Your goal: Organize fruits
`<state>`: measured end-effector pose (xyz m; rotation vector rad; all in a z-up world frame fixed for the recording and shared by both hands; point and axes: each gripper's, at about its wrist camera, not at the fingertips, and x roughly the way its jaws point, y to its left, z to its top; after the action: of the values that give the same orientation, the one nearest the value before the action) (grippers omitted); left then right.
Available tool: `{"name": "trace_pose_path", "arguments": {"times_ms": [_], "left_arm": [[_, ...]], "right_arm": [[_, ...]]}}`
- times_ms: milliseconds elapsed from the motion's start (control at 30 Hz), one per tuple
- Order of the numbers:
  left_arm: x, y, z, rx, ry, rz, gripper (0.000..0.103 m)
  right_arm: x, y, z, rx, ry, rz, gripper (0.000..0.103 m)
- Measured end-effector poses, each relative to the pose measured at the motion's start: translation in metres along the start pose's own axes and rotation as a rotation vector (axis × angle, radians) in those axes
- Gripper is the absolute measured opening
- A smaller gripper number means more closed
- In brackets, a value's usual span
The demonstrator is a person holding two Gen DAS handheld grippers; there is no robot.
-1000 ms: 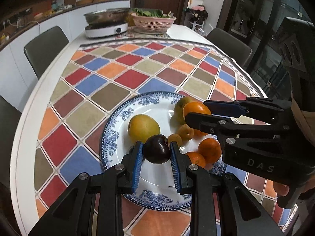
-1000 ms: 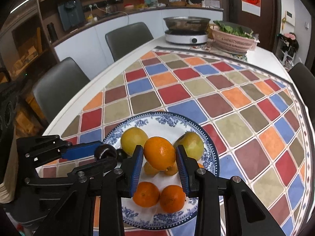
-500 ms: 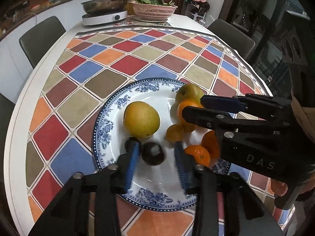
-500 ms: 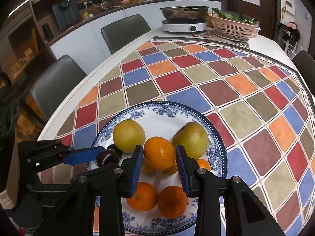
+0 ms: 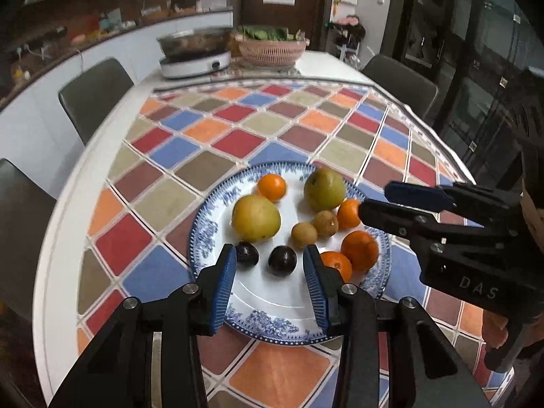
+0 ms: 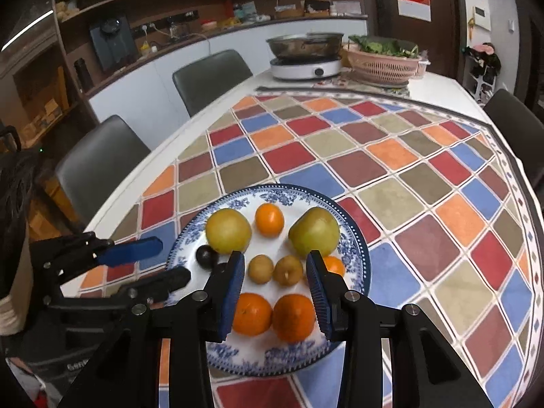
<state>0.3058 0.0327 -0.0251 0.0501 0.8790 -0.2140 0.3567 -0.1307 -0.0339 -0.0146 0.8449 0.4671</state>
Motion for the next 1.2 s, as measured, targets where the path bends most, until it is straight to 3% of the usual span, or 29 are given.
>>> {"name": "trace_pose_path", "arguments": {"times_ms": [333,400,567,700,1200], "left_arm": [[-0.064,-0.014,-0.022,0.006,-0.140,0.038,0.047],[-0.075,-0.017,-0.029,0.001,-0.161,0.042,0.055],[-0.108,-0.025,-0.054,-0.002,-0.236,0.084,0.070],[-0.130,-0.029,-0.071,-0.022,-0.262,0.086,0.079],[-0.189,-0.051,-0.115,-0.024,-0.311,0.090,0.088]], "right_arm": [[-0.066,0.013,-0.026,0.006,-0.120,-0.075,0.041],[-0.079,0.017,-0.035,0.016,-0.138,-0.076,0.050],[-0.109,0.029,-0.059,0.008,-0.176,-0.112,0.050],[-0.132,0.037,-0.080,0.024,-0.203,-0.123,0.059],[-0.201,0.066,-0.132,-0.003,-0.288,-0.168,0.067]]}}
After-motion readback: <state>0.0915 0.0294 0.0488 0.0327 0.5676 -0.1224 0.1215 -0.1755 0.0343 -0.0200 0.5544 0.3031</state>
